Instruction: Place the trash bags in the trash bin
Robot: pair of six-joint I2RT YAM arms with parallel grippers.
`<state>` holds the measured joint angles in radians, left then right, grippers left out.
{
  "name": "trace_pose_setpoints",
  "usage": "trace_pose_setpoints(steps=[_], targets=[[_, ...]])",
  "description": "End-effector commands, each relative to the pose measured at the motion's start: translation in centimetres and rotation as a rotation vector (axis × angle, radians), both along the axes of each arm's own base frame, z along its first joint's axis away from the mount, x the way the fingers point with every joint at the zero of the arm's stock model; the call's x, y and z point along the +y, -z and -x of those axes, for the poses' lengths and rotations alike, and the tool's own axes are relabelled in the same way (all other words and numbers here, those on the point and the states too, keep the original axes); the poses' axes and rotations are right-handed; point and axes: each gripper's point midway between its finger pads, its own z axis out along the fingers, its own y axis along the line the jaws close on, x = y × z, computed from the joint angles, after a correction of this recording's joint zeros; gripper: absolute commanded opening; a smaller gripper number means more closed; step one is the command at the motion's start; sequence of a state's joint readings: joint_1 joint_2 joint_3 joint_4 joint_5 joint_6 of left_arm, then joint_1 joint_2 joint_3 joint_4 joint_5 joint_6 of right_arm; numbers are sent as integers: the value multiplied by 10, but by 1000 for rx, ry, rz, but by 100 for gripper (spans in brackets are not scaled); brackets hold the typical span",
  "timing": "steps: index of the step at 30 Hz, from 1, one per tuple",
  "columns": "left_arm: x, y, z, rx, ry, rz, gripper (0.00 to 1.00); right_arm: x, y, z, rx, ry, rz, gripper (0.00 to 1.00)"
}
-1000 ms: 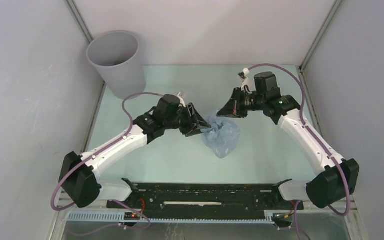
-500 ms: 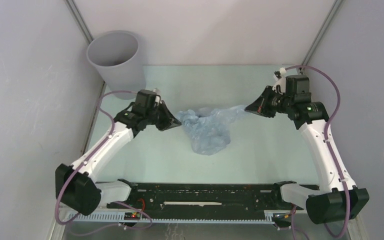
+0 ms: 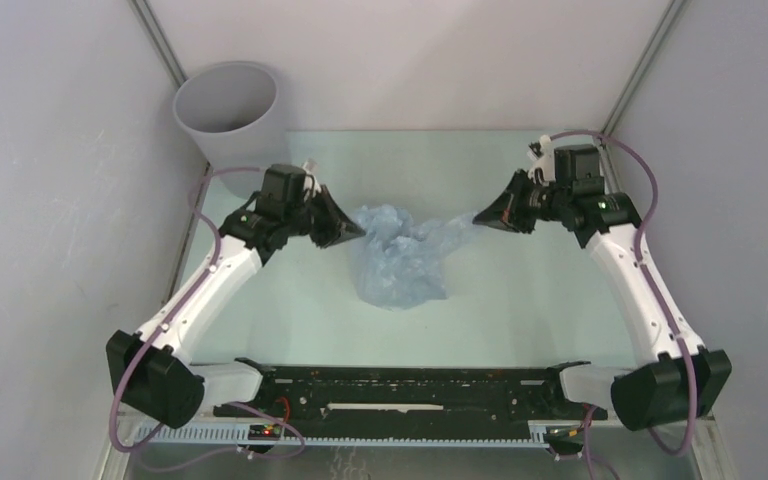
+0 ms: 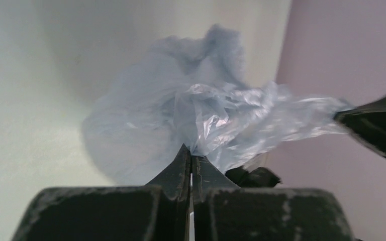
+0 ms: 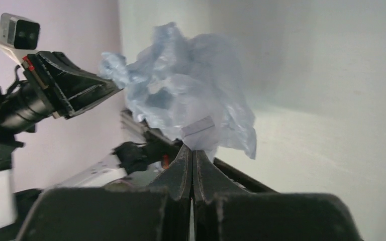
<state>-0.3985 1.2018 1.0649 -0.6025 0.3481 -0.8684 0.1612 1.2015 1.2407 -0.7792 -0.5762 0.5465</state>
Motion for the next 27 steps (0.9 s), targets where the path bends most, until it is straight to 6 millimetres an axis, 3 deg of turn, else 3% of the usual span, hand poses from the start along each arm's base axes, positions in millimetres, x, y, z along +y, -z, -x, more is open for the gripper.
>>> trace_pose_setpoints(steps=[1,4,6,7,9,10,12,15,18,21,27], targets=[[-28,-132,-45,-293,28,213,0,35,-85,-26,-99,-59,-209,0],[-23,-189,-57,-444,-18,240,0,36,-143,-27,-281,-90,-144,0],[-13,-199,-55,-499,-53,219,1,32,-156,-23,-342,-95,-114,0],[-9,-192,-53,-498,-70,204,3,30,-154,-22,-349,-90,-106,0],[-4,-158,-47,-456,-87,198,6,33,-135,-19,-302,-98,-135,0],[-3,-116,-43,-373,-91,188,6,39,-122,-15,-258,-125,-170,0],[0,-59,-29,-247,-92,191,12,54,-98,-4,-193,-194,-209,0],[9,-2,-1,-163,-79,149,45,59,-48,5,-152,-226,-90,0],[31,11,19,-195,-105,58,66,57,-2,10,-43,-266,-42,0],[42,4,32,-251,-66,-15,79,52,27,13,35,-283,1,0],[38,-5,38,-288,9,-125,90,46,36,13,49,-262,0,0]])
